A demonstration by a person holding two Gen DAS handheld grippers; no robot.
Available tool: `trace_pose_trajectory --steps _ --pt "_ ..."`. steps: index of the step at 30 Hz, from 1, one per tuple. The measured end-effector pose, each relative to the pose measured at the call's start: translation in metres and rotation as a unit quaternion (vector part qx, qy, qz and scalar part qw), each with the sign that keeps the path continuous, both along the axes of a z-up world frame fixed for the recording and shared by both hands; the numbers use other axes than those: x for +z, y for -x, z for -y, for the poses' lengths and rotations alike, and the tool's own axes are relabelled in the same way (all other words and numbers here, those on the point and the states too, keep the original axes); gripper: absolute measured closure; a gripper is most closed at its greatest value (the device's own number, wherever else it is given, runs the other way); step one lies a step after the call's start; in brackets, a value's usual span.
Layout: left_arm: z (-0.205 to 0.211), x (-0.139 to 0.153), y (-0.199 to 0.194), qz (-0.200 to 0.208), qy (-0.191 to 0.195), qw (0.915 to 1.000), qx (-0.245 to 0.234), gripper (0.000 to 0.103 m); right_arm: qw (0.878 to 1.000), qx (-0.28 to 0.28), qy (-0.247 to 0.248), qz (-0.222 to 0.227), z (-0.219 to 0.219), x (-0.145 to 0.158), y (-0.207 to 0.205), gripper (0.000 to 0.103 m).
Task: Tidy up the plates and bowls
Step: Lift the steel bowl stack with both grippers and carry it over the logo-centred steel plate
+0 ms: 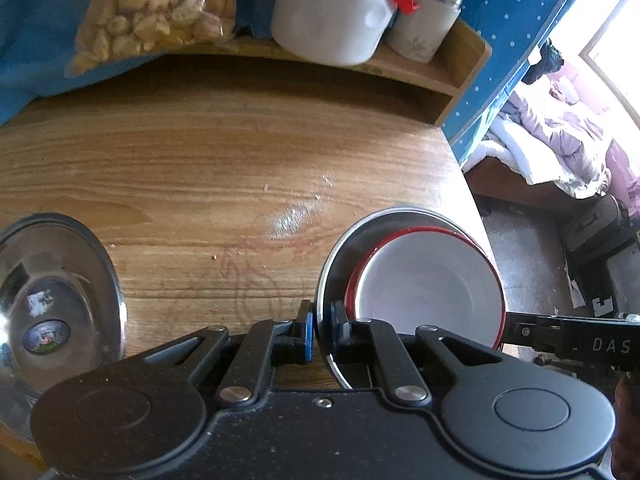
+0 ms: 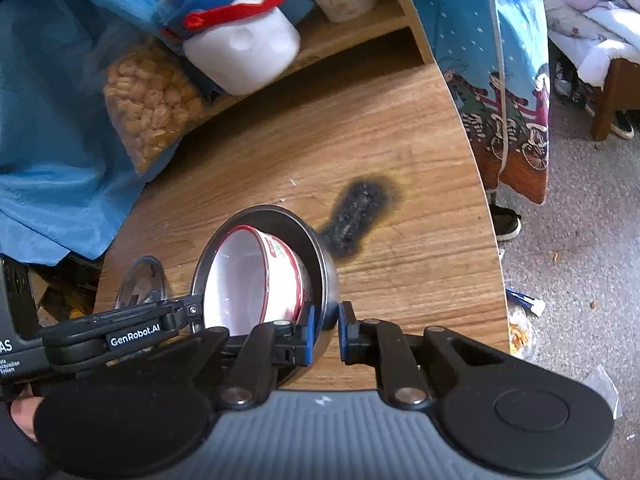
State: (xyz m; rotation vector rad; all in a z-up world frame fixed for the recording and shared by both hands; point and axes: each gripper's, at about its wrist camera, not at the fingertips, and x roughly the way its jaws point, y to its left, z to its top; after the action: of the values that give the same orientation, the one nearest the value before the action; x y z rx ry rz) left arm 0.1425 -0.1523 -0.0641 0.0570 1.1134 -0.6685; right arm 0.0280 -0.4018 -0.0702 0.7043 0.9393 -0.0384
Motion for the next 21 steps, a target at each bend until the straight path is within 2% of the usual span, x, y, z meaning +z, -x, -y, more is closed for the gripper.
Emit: trace_pose_trajectory --steps 5,21 --pt "-0.007 0.000 0.000 0.000 -0.004 0.9999 0.011 0.096 1.000 0.007 -0.017 -0.001 -0.001 -0.003 -0.004 0.090" --pt "-0.051 0.014 -0.010 0.024 0.005 0.9984 0.051 0.096 0.999 0.044 -0.012 0.024 -0.030 0.010 -0.027 0.090"
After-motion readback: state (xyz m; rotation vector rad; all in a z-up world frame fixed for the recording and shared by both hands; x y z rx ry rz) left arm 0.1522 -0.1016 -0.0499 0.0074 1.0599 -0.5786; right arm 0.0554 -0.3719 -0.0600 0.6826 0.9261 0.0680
